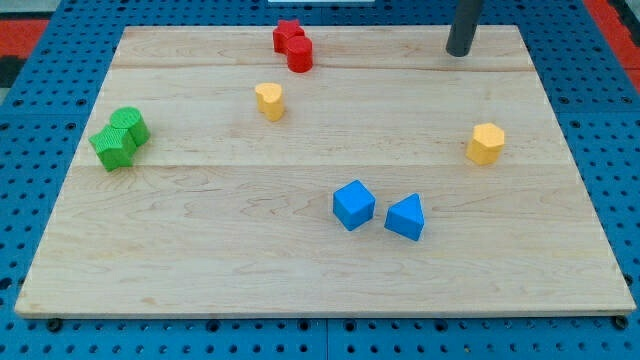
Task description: Move red blocks towards right
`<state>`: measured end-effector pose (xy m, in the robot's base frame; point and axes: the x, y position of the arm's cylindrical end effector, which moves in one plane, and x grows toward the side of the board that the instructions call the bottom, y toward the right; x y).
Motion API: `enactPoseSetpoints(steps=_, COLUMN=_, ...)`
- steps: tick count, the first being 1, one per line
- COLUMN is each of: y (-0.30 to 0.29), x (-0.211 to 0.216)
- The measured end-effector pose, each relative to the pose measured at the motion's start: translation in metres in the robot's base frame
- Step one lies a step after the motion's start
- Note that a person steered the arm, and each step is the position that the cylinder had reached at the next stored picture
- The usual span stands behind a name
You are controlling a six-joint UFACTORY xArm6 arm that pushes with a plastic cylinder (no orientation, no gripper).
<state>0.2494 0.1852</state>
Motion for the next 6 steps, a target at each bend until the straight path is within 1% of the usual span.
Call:
enactPoseSetpoints(steps=1, y=-0.001, x=0.000)
enactPoseSetpoints(steps=2, y=-0.015, x=0.026)
enactPoseSetpoints(steps=3, y=-0.084, x=0.056)
enactPoseSetpoints(steps=4, y=-0.206, x=0.048)
enactPoseSetpoints(steps=5, y=-0.285, x=0.034)
enactPoseSetpoints(steps=6, y=-0.295, x=-0.019)
